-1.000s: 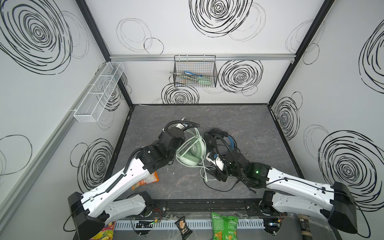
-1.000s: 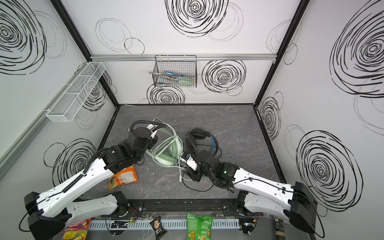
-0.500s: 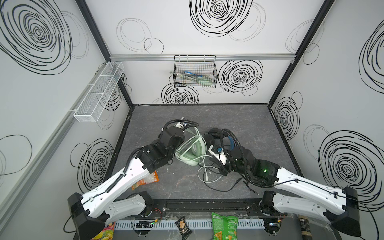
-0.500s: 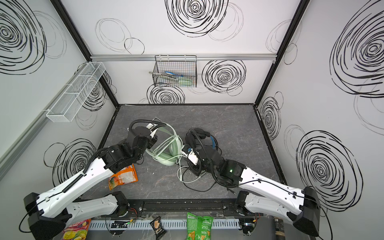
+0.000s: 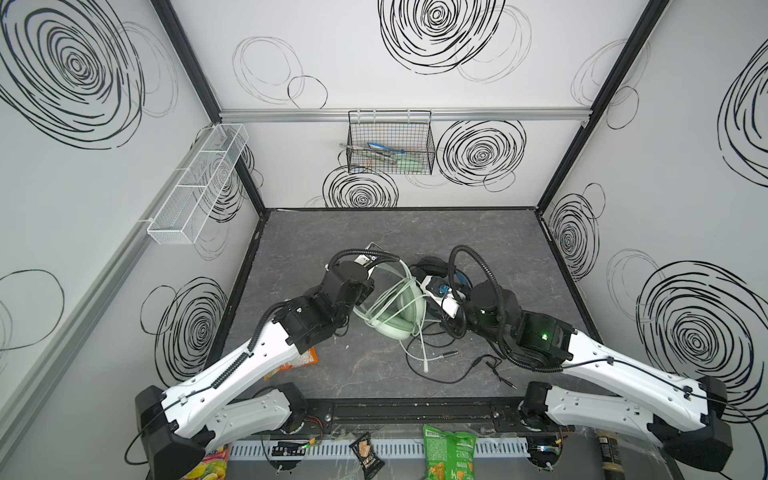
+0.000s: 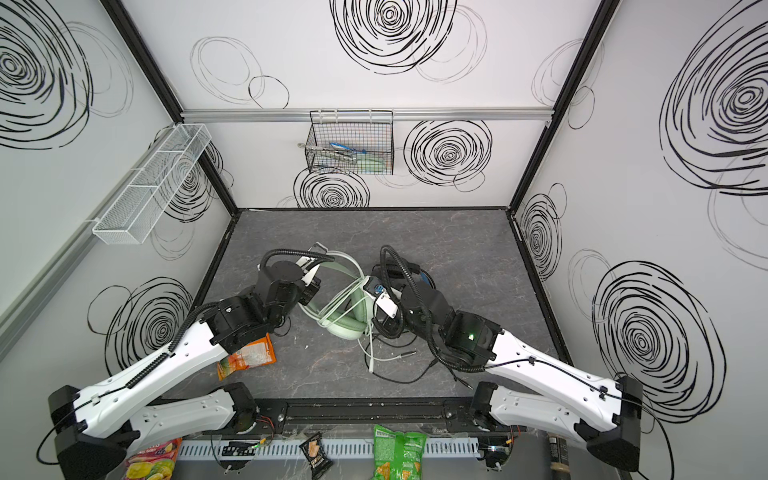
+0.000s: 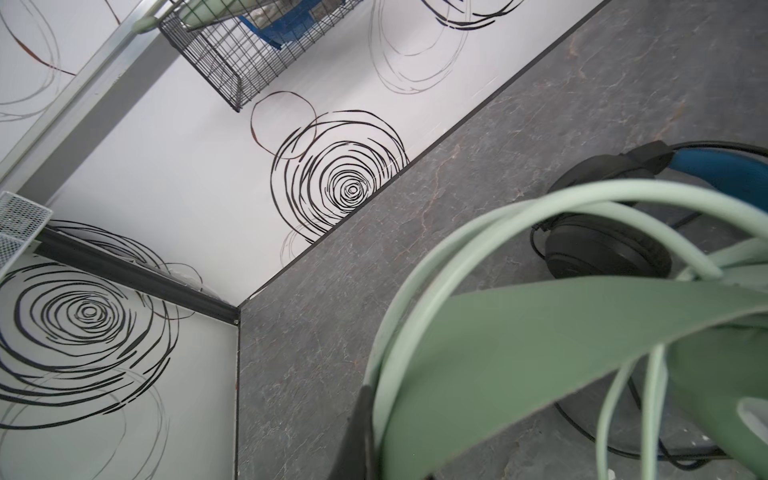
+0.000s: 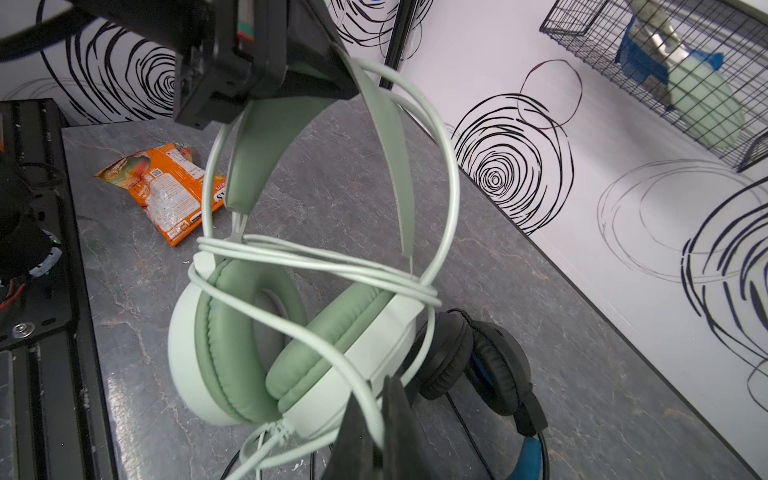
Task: Wrap the headphones
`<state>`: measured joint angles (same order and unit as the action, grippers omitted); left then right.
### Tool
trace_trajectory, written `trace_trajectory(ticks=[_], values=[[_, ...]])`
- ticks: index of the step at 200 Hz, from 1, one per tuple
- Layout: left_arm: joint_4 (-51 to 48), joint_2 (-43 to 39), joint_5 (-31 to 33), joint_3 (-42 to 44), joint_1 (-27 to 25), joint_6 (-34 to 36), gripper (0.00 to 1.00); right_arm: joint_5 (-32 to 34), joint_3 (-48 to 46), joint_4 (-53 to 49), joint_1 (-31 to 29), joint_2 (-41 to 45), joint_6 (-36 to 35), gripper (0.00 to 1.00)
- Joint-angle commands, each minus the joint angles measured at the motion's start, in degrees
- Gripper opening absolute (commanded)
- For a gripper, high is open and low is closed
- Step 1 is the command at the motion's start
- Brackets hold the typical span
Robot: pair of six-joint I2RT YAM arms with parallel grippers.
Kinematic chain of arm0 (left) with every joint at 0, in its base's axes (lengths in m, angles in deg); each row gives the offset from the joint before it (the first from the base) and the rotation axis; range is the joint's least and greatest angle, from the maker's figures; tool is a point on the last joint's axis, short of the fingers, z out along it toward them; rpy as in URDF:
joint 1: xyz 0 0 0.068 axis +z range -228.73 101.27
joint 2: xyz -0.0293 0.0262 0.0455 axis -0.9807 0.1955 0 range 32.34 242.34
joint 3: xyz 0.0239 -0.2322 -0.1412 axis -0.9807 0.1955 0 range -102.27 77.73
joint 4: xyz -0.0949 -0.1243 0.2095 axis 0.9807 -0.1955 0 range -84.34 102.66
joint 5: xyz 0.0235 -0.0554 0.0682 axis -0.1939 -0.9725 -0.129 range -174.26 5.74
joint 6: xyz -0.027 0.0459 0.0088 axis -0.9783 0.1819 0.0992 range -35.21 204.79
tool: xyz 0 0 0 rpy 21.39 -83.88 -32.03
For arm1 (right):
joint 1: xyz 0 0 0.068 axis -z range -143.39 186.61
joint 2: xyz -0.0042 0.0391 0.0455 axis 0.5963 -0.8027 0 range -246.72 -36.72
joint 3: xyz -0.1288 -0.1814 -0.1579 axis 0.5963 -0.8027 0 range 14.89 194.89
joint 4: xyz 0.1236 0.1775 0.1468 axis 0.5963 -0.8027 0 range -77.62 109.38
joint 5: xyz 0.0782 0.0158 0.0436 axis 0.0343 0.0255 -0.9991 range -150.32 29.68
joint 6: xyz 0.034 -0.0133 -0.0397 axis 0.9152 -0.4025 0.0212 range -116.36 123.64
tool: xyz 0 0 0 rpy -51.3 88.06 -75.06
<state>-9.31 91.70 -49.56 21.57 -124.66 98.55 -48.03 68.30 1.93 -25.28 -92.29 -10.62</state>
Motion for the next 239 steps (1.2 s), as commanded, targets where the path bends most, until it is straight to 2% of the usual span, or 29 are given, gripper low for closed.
trace_trajectory(ticks=[1,29,78,95,130,174,208,239], values=[[2.3,-1.6,-0.1,1.2,-0.9,-0.9,0.00,3.6,3.1,0.5,-1.2,-0.4,-1.7,0.00],[2.4,-1.9,0.0,2.5,-0.9,-1.8,0.00,7.1,3.5,1.8,-3.4,0.0,-1.5,0.00],[2.5,-2.8,-1.4,4.2,-1.0,-2.5,0.00,7.9,5.9,3.8,-6.0,2.3,-1.2,0.00],[2.8,-3.3,-2.1,4.7,-1.4,-2.5,0.00,9.9,6.9,4.3,-7.5,2.1,-1.7,0.00],[3.0,-3.3,-1.4,5.6,-2.0,-2.8,0.00,9.3,8.6,4.9,-9.5,1.1,-2.1,0.00],[3.3,-2.4,-1.2,6.7,-1.9,-3.6,0.00,11.8,9.2,5.3,-14.0,-0.5,-4.3,0.00],[3.7,-3.3,-2.7,6.9,-1.9,-3.5,0.00,17.4,7.9,7.6,-13.7,0.8,-3.9,0.00],[5.3,-7.1,-6.6,8.3,-2.6,-2.5,0.00,20.4,7.2,6.2,-10.3,0.8,-3.7,0.03]])
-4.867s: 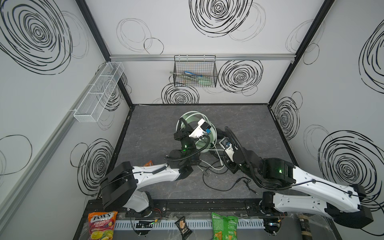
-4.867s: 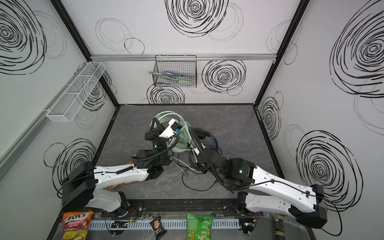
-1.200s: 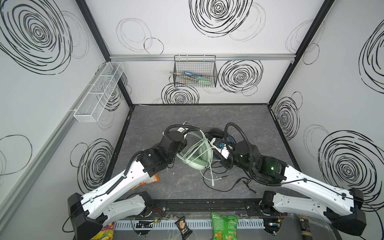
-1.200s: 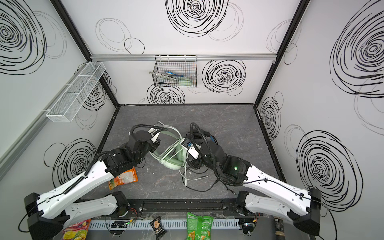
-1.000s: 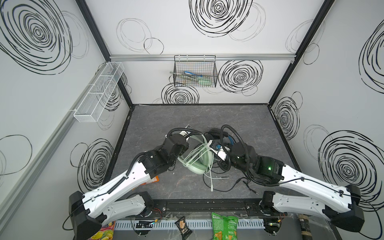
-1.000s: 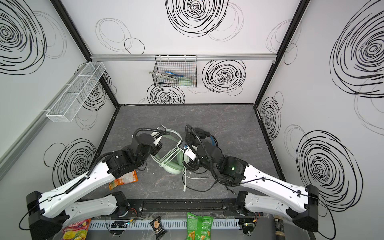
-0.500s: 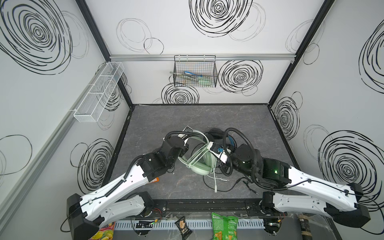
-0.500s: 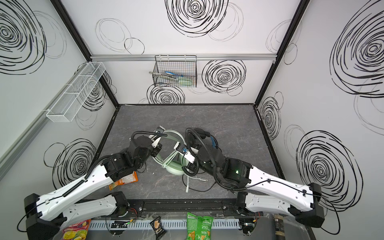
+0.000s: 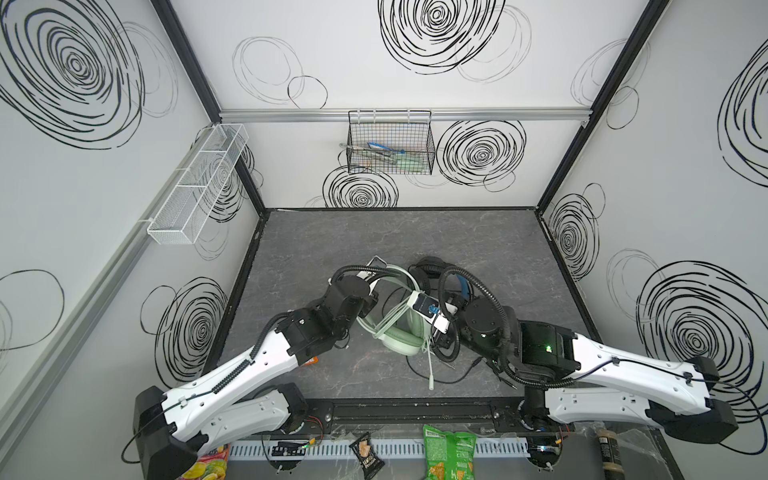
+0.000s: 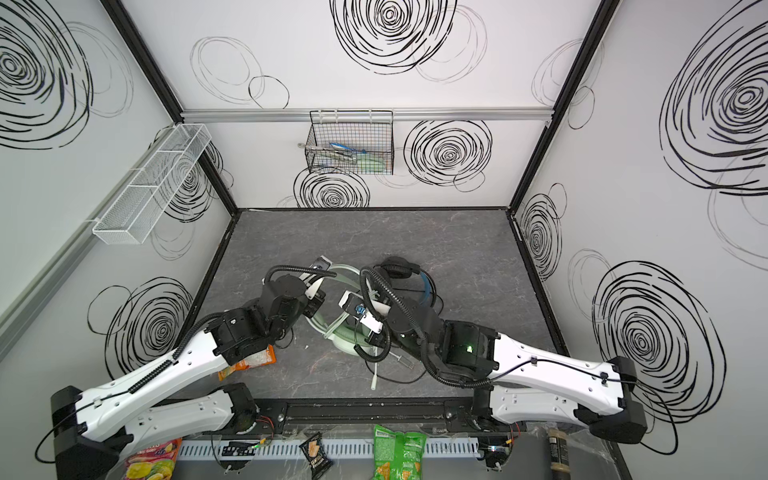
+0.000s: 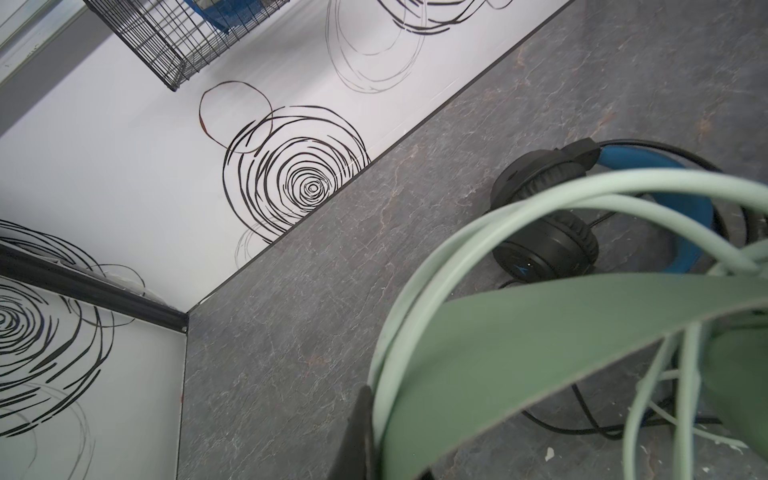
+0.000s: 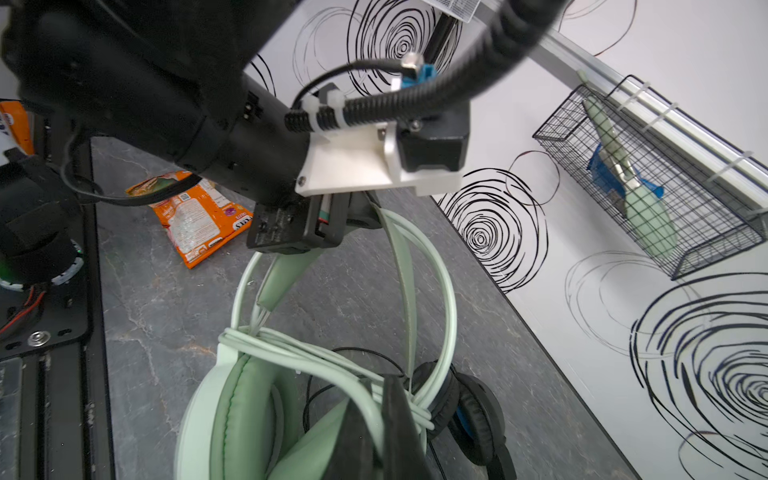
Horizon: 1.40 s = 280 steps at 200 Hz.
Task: Wrap the headphones
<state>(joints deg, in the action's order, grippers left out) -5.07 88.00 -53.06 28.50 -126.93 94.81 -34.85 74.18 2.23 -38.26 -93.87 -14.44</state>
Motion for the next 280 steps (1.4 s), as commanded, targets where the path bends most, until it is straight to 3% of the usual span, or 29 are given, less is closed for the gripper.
trace_trajectory(ticks=[1,23,81,123,173,218,280], values=[[1.2,-3.7,-3.3,1.5,-0.4,1.3,0.00,7.2,1.3,5.8,2.9,2.4,0.1,0.04],[2.2,-6.4,-7.6,2.3,-1.2,2.1,0.00,6.9,1.1,4.7,5.9,1.9,-0.3,0.06],[1.2,-7.7,-6.6,3.2,-2.3,1.2,0.00,5.9,-0.5,5.3,10.3,2.9,-1.5,0.15],[2.1,-8.8,-9.4,3.1,-1.8,-1.8,0.00,3.7,-3.5,7.2,12.8,6.0,-0.2,0.24],[1.1,-10.6,-12.6,0.5,-0.2,-3.9,0.00,0.9,-7.0,8.8,17.1,7.2,0.6,0.22],[0.0,-13.2,-19.2,-2.5,4.1,-7.3,0.00,-0.6,-9.8,11.2,22.8,7.6,3.1,0.20],[3.3,-14.4,-26.0,-4.4,6.7,-16.4,0.00,-1.6,-13.3,14.6,26.0,8.8,6.5,0.20]])
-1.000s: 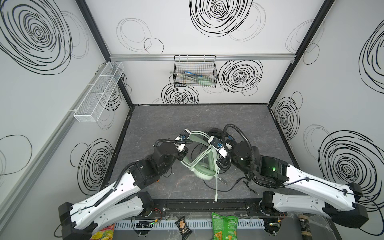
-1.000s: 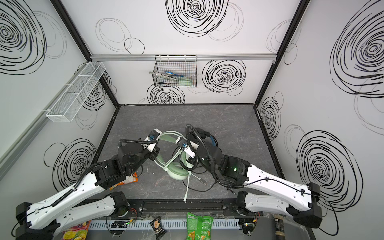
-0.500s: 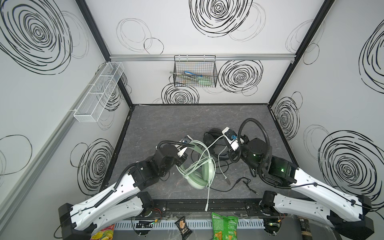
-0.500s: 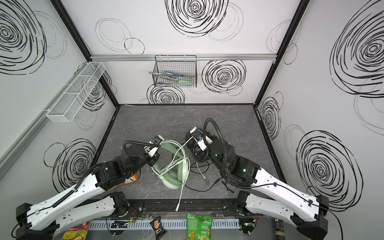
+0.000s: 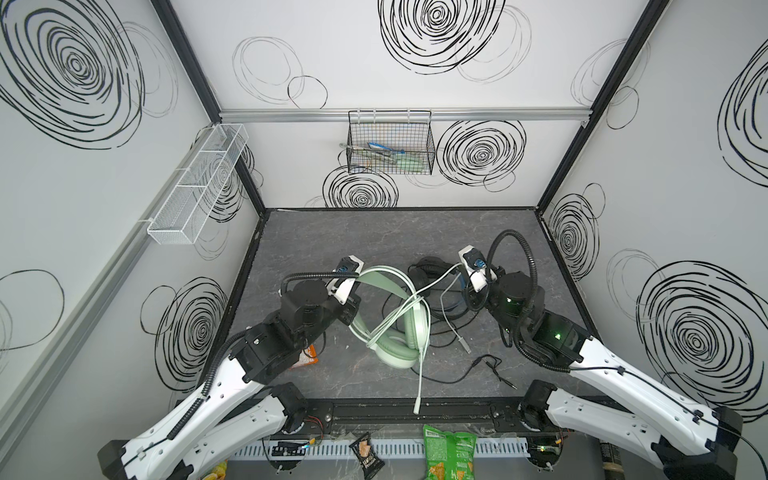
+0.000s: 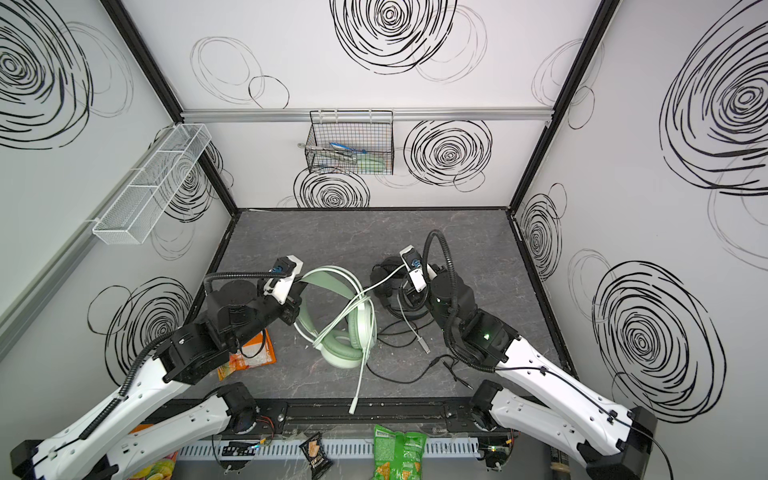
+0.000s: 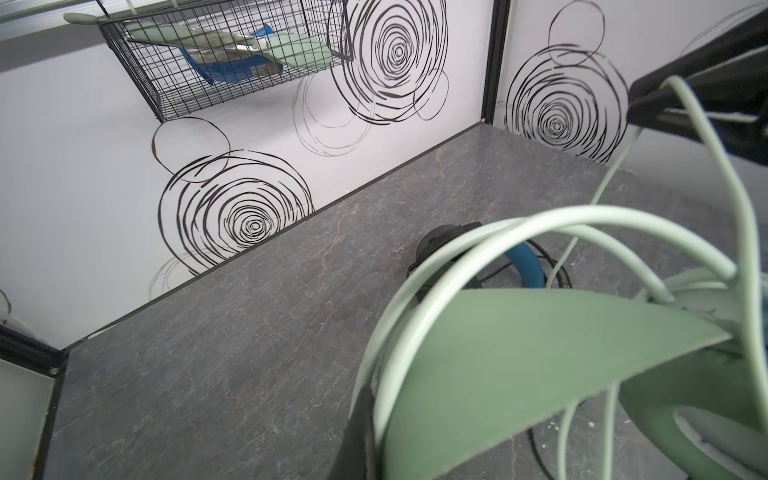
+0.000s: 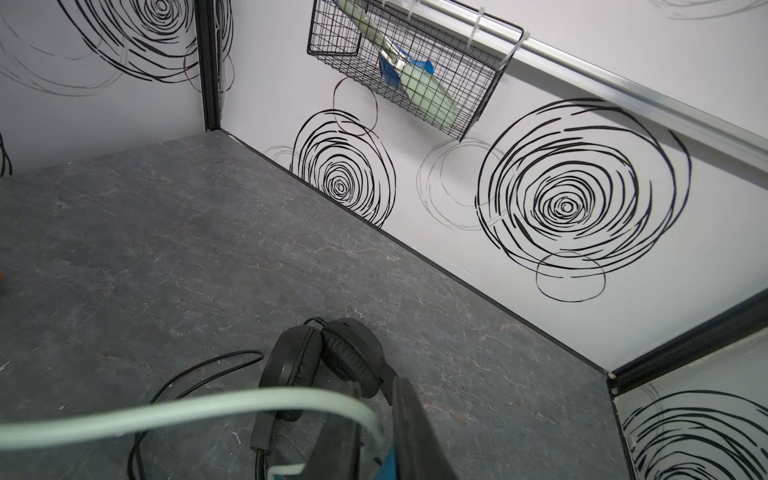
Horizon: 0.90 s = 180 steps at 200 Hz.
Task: Wrap the headphones
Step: 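Raise the headset with the left gripper while the right gripper pulls the cable outward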
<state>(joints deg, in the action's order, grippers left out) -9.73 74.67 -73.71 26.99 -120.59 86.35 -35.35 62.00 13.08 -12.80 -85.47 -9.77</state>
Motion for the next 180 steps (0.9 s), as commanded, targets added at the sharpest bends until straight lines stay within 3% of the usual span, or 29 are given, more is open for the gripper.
trace_trajectory(ticks=[1,60,118,180], values=[[8.1,-1.1,-5.3,-3.0,0.4,-8.1,0.00,-1.2,-1.1,3.9,0.5,0.4,1.8,0.20],[11.4,-1.2,-7.5,-6.6,0.9,-14.9,0.00,-13.8,-9.8,15.2,0.5,6.9,1.0,0.22],[11.2,0.9,-9.8,-13.0,1.1,-22.7,0.00,-23.6,-14.7,25.9,0.5,6.5,1.5,0.24],[13.0,2.1,-11.0,-15.6,1.1,-28.3,0.00,-33.9,-19.4,38.8,0.1,5.6,4.8,0.36]])
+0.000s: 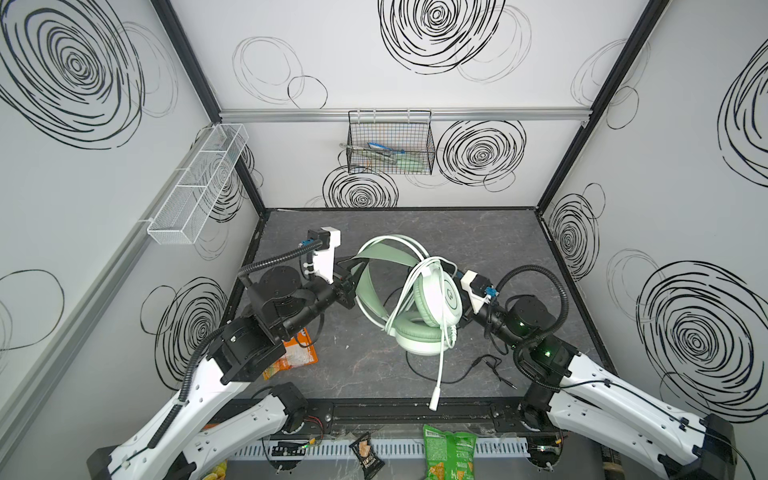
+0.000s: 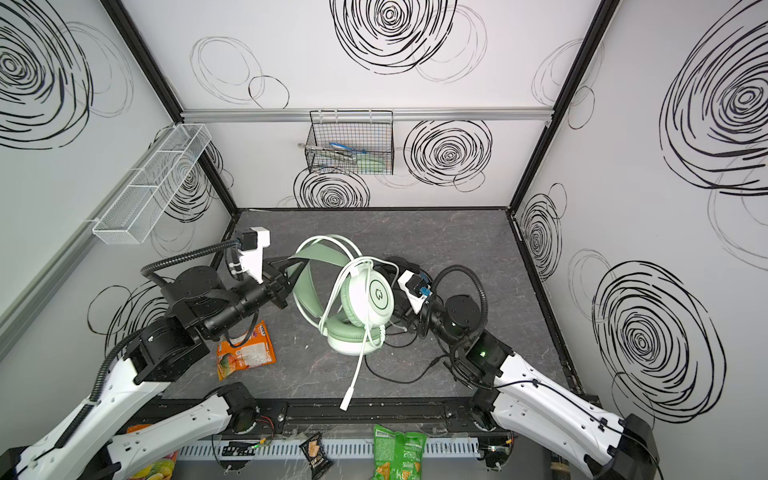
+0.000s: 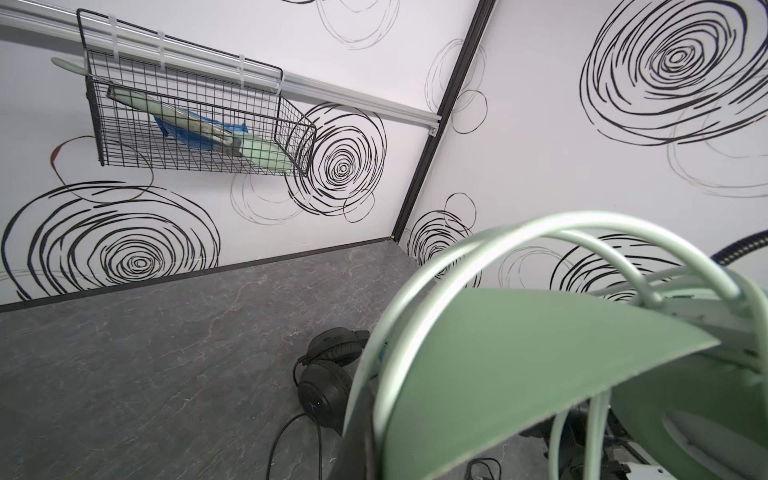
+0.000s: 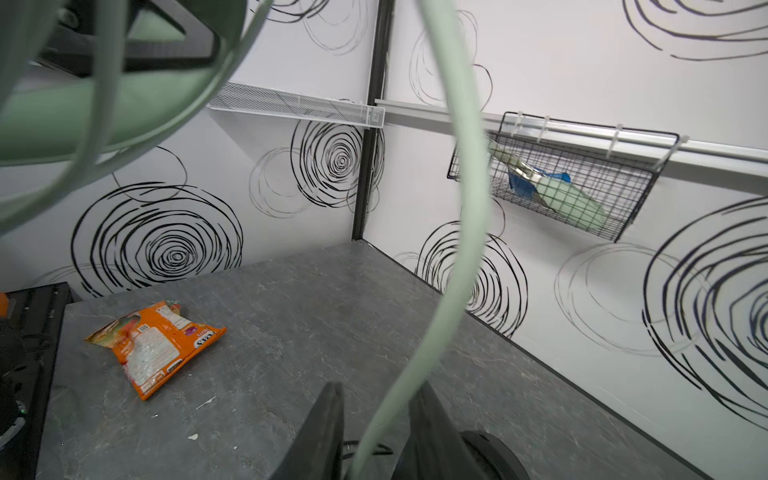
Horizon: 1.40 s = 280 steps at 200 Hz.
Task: Wrap the headphones
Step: 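Raise the headset with the left gripper while the right gripper pulls the cable outward, then pull the cable down toward the robot with the right gripper, below the headset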
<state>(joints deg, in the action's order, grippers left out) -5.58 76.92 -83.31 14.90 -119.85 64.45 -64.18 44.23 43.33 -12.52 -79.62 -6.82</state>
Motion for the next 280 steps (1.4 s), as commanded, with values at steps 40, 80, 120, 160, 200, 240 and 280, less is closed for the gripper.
trace_trajectory(ticks=[40,80,120,160,200,240,280], values=[[10.3,1.5,-2.5,-5.8,0.3,-7.8,0.00,-6.5,-4.0,8.9,-0.4,-0.3,5.1,0.43],[11.3,2.2,-2.7,-6.0,0.3,-9.2,0.00,-8.9,-8.1,15.8,-0.8,-1.9,8.8,0.44],[12.4,2.0,-2.6,-5.7,0.3,-10.3,0.00,-9.5,-9.3,18.9,-1.7,-5.9,11.0,0.45],[12.8,2.3,-2.3,-6.0,0.3,-10.7,0.00,-8.5,-10.8,22.1,-3.7,-8.9,11.9,0.46],[13.1,2.5,-2.1,-6.2,0.4,-11.0,0.00,-7.9,-13.4,25.0,-5.0,-10.7,13.8,0.46],[13.6,2.7,-2.1,-6.0,0.4,-11.4,0.00,-3.5,-15.7,27.7,-8.8,-12.0,15.5,0.43],[13.7,2.7,-2.1,-6.5,0.5,-11.5,0.00,-2.7,-16.1,29.7,-11.3,-16.3,16.5,0.34]])
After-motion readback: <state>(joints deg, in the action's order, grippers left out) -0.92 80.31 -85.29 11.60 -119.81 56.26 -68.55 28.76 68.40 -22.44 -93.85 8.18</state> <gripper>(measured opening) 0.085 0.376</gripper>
